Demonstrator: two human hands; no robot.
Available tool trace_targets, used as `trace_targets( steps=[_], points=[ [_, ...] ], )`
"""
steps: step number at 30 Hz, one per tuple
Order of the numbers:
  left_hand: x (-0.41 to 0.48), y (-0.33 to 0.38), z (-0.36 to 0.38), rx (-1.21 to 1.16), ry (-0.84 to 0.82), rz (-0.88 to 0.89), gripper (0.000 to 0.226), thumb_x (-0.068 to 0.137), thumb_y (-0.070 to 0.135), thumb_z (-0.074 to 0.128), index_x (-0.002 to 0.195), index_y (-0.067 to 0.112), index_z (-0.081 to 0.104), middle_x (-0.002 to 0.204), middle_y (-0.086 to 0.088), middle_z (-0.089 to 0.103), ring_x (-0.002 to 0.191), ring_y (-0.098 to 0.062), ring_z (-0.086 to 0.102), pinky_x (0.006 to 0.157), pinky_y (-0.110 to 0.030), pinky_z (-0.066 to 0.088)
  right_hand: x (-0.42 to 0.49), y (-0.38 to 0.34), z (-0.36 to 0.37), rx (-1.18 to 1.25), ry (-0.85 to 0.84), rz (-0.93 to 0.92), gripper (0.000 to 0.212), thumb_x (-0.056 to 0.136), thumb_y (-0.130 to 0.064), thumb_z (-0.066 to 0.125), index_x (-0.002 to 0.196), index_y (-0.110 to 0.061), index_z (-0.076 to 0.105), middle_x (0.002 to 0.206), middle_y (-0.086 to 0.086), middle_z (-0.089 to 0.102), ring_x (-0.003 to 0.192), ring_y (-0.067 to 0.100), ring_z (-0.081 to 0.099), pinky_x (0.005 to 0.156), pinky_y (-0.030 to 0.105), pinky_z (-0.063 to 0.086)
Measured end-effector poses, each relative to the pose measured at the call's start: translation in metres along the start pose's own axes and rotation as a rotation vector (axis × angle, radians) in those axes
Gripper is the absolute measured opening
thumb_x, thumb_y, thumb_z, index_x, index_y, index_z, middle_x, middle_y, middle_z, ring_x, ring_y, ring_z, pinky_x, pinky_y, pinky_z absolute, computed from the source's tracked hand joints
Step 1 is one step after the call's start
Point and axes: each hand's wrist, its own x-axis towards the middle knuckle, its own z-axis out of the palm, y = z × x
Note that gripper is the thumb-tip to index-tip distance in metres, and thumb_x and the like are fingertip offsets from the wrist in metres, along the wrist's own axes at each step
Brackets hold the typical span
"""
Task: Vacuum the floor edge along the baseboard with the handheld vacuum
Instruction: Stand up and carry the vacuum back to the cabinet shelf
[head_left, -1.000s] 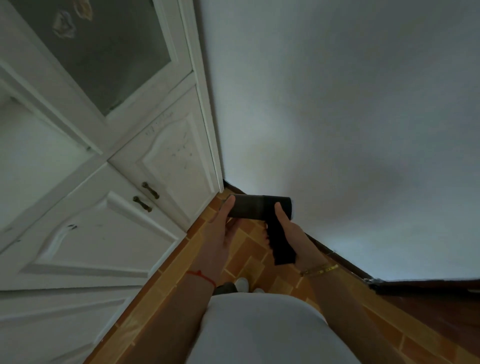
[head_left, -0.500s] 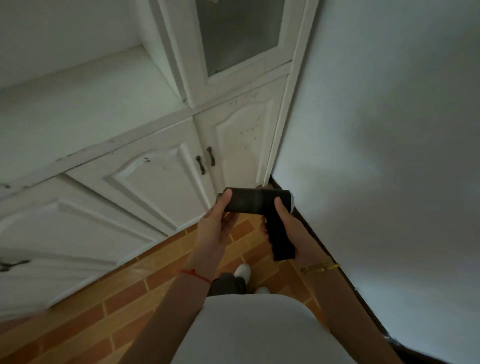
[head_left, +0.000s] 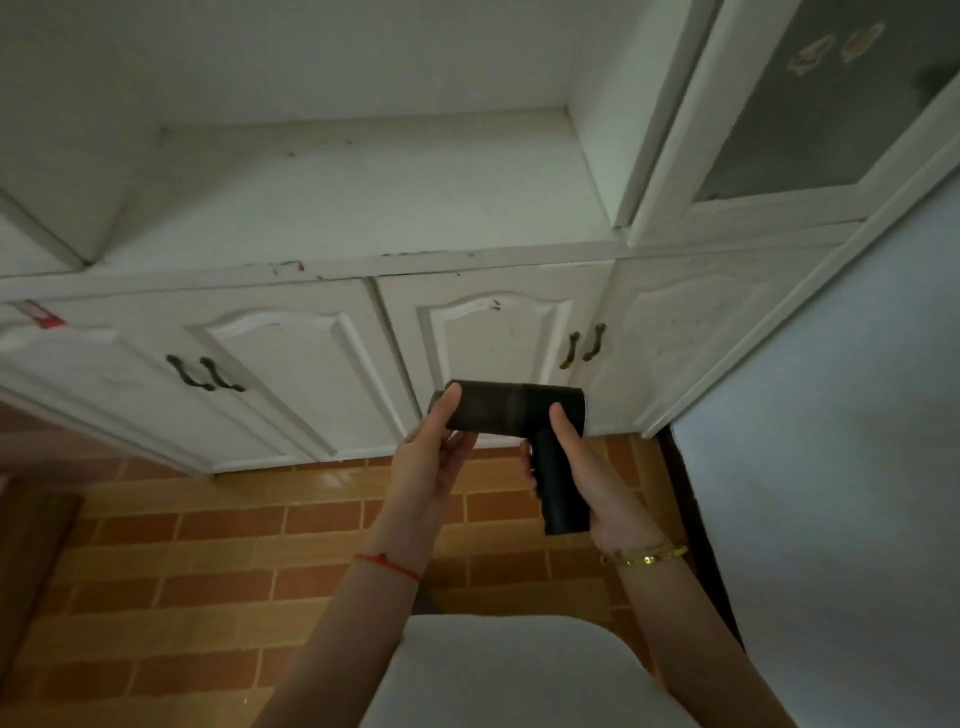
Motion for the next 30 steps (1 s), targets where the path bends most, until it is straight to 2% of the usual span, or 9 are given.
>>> trace_targets(
  steps=[3,6,10,16,20,22,24,28,30],
  points=[
    [0.011,0.037,-0.033,0.009,-0.013,0.037,0.061,0.059,0.042,0.088,0.11,0.013,0.071,0.104,-0.006,0.077,0.095,-0.015,0.074,0.077,-0.021,0.058,0.022,-0.005,0.046,-0.01,-0.009,-0.016,0.065,0.072,-0.075,0.061,0.091,-0.015,0.073,0.08,0.006,0.071,0.064,0.015,0.064,0.057,0.026,0.052],
    [0.022,0.079,-0.074,0.013,-0.013,0.07,0.053,0.066,0.042,0.085,0.11,0.015,0.07,0.108,-0.005,0.076,0.101,-0.015,0.073,0.08,-0.021,0.058,0.045,-0.01,0.103,-0.021,-0.046,-0.028,0.064,0.073,-0.074,0.061,0.092,-0.015,0.073,0.081,0.007,0.071,0.065,0.016,0.064,0.059,0.027,0.053],
    [0.038,0.139,-0.129,-0.009,0.008,0.129,0.054,0.064,0.04,0.086,0.109,0.015,0.07,0.11,-0.004,0.076,0.1,-0.014,0.073,0.08,-0.021,0.058,0.078,-0.013,0.183,-0.025,-0.073,-0.02,0.063,0.073,-0.074,0.062,0.091,-0.013,0.072,0.08,0.008,0.071,0.065,0.018,0.064,0.062,0.03,0.053],
    [0.055,0.22,-0.186,0.05,-0.003,0.173,0.055,0.073,0.039,0.082,0.119,0.011,0.069,0.118,-0.003,0.073,0.105,-0.012,0.071,0.091,-0.022,0.056,0.11,-0.026,0.277,-0.008,-0.118,-0.029,0.062,0.073,-0.07,0.064,0.092,-0.012,0.072,0.081,0.01,0.071,0.065,0.018,0.065,0.061,0.028,0.055],
    [0.064,0.255,-0.204,0.041,-0.004,0.176,0.059,0.07,0.04,0.082,0.12,0.012,0.068,0.115,-0.003,0.074,0.104,-0.013,0.071,0.098,-0.026,0.053,0.118,-0.039,0.305,-0.097,-0.121,-0.111,0.06,0.082,-0.064,0.06,0.103,-0.009,0.072,0.091,0.014,0.072,0.072,0.023,0.066,0.066,0.03,0.055],
    [0.071,0.268,-0.208,0.036,0.008,0.178,0.059,0.069,0.04,0.082,0.119,0.012,0.067,0.112,-0.003,0.075,0.104,-0.013,0.072,0.1,-0.029,0.05,0.12,-0.046,0.31,-0.168,-0.127,-0.172,0.052,0.086,-0.06,0.058,0.109,-0.014,0.07,0.098,0.013,0.073,0.08,0.024,0.068,0.071,0.028,0.056],
    [0.08,0.28,-0.207,0.029,0.02,0.182,0.056,0.07,0.039,0.082,0.117,0.014,0.067,0.111,-0.003,0.076,0.104,-0.014,0.071,0.1,-0.029,0.05,0.122,-0.052,0.313,-0.239,-0.13,-0.219,0.047,0.086,-0.057,0.06,0.115,-0.02,0.067,0.101,0.007,0.074,0.09,0.022,0.07,0.076,0.028,0.057],
    [0.102,0.3,-0.201,0.009,0.041,0.212,0.05,0.072,0.037,0.082,0.113,0.012,0.068,0.107,-0.004,0.076,0.104,-0.016,0.071,0.096,-0.029,0.054,0.14,-0.066,0.321,-0.295,-0.108,-0.255,0.049,0.081,-0.053,0.063,0.121,-0.025,0.061,0.102,0.001,0.075,0.096,0.016,0.07,0.088,0.036,0.056],
    [0.114,0.311,-0.197,0.006,0.044,0.225,0.049,0.075,0.037,0.081,0.114,0.011,0.068,0.107,-0.004,0.076,0.101,-0.015,0.072,0.093,-0.027,0.055,0.151,-0.077,0.326,-0.286,-0.107,-0.275,0.048,0.081,-0.051,0.063,0.121,-0.025,0.061,0.101,0.001,0.075,0.096,0.015,0.07,0.085,0.031,0.055]
  ],
)
